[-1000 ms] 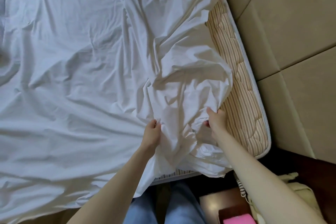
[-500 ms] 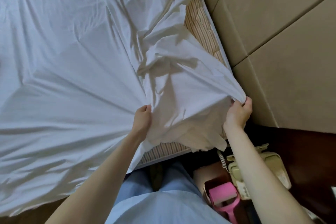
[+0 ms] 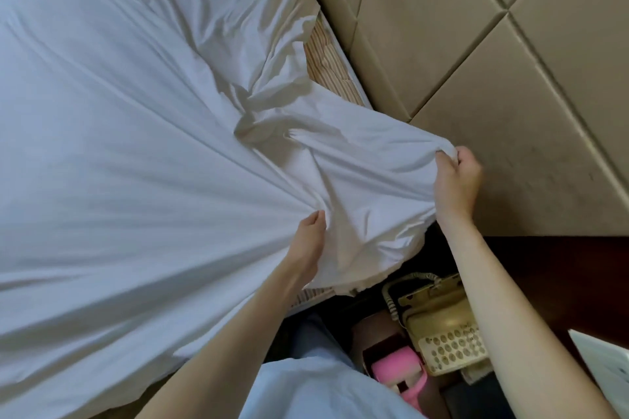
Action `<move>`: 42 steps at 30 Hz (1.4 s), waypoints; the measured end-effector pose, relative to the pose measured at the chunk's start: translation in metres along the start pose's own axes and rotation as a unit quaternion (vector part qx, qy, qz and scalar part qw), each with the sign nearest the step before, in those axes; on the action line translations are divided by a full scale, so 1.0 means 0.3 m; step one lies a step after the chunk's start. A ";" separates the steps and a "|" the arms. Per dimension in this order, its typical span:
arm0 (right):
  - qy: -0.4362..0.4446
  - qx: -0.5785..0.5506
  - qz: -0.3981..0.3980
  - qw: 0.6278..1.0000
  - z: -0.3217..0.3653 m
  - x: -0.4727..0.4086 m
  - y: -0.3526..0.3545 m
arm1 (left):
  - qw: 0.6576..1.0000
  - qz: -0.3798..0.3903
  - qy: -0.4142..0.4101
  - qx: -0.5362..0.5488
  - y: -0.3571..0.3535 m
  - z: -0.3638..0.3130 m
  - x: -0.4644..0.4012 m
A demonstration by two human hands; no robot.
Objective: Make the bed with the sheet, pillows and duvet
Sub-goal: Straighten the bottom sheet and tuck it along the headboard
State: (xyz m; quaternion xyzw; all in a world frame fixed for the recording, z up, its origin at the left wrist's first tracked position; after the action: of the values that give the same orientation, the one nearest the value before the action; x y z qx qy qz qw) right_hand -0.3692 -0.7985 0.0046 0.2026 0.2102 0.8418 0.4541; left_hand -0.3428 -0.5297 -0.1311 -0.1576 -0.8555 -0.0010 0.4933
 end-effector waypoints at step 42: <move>0.225 0.236 0.395 0.859 0.009 1.150 -0.974 | 0.944 -0.294 -0.080 0.128 1.301 0.394 0.385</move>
State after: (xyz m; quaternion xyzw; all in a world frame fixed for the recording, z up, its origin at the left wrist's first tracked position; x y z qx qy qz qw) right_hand -0.3438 -0.3590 -0.0984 0.1747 0.4013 0.8983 -0.0378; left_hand -0.3904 -0.1092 -0.1543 0.1660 -0.8933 -0.0245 0.4171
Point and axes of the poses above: each hand's wrist, its own x-axis away from the middle knuckle, its own y-axis out of the back of the hand, z = x × y, the point moved 9 cm from there along -x, towards the middle knuckle, and after that the axes turned 9 degrees about x, right-handed, at the moved point
